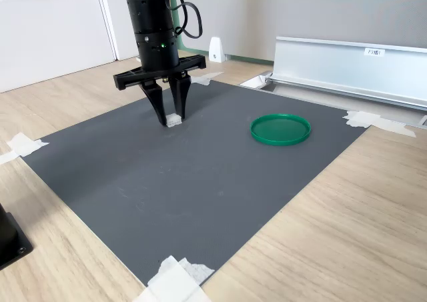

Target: Grasp a white terminal and put it on the green lid.

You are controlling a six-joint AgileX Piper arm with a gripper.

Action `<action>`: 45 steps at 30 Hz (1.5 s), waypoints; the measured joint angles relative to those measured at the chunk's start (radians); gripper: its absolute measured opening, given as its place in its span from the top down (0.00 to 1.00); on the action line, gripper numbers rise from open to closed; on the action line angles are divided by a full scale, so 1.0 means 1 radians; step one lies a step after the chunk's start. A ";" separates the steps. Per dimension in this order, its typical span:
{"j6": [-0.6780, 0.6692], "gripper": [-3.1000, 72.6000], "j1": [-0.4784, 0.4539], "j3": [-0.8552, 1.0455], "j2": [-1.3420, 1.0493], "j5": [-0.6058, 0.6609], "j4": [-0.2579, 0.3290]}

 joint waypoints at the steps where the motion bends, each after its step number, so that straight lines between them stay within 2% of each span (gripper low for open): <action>1: -0.003 0.56 0.000 -0.021 -0.011 0.026 0.000; 6: -0.049 0.56 -0.040 -0.183 -0.069 0.176 0.011; 11: -0.140 0.56 -0.182 -0.353 -0.084 0.293 0.034; 17: -0.197 0.56 -0.352 -0.421 -0.064 0.307 0.038; 24: -0.207 0.56 -0.503 -0.420 0.047 0.244 0.027; 33: -0.209 0.56 -0.542 -0.419 0.172 0.173 0.029; 45: -0.268 0.56 -0.542 -0.352 0.213 0.100 0.089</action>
